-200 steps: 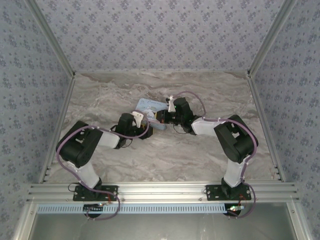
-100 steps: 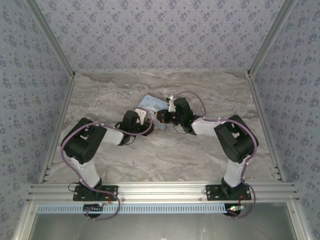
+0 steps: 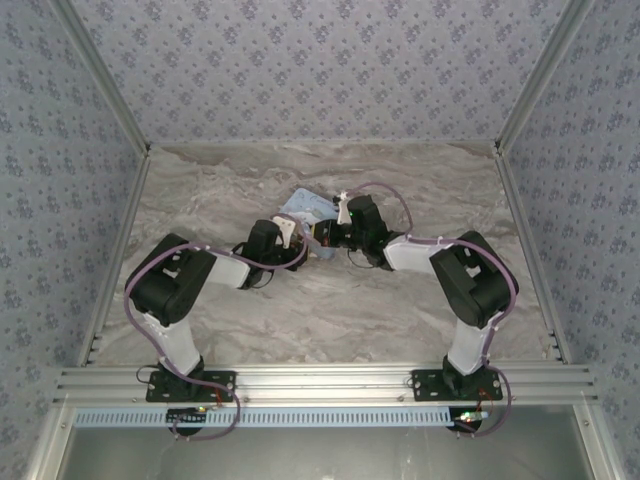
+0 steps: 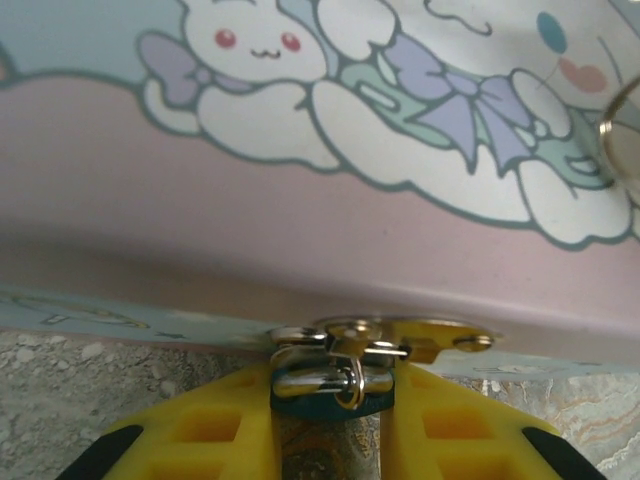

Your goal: Unlock a padlock with a key

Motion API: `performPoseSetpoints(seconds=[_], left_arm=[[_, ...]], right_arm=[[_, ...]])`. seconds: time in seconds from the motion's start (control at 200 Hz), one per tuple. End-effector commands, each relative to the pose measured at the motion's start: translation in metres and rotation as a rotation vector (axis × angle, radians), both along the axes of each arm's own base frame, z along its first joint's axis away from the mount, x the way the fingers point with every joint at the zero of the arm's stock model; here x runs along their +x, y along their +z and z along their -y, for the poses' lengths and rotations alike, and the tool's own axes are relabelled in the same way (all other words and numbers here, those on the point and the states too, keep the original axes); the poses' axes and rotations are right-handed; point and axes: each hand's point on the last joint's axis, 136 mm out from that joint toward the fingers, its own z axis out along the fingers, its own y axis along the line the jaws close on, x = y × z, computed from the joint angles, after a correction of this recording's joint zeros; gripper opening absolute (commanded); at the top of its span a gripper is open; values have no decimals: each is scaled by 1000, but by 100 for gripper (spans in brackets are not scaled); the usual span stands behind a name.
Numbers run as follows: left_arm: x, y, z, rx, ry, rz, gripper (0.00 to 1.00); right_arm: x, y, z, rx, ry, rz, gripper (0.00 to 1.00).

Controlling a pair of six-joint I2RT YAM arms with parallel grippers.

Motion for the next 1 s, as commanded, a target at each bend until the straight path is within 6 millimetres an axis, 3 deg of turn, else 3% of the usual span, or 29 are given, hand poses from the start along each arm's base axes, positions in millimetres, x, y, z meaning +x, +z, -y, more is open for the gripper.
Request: performPoseSetpoints(seconds=[0.0, 0.265, 0.5, 0.695, 0.884, 0.994], left_arm=[[-16, -10, 4, 19, -30, -76, 23], [-22, 23, 10, -82, 5, -119, 21], [-35, 44, 17, -223, 63, -244, 20], [-48, 55, 32, -314, 83, -328, 20], [-53, 68, 42, -395, 103, -386, 20], [-53, 78, 45, -440, 117, -389, 19]], right_arm=[[-11, 4, 4, -25, 10, 16, 0], [-27, 34, 24, -39, 12, 172, 0], [-70, 17, 55, -129, 59, 210, 0], [-102, 0, 64, -186, 117, 256, 0], [-116, -15, 60, -222, 158, 295, 0], [-116, -13, 59, -217, 170, 313, 0]])
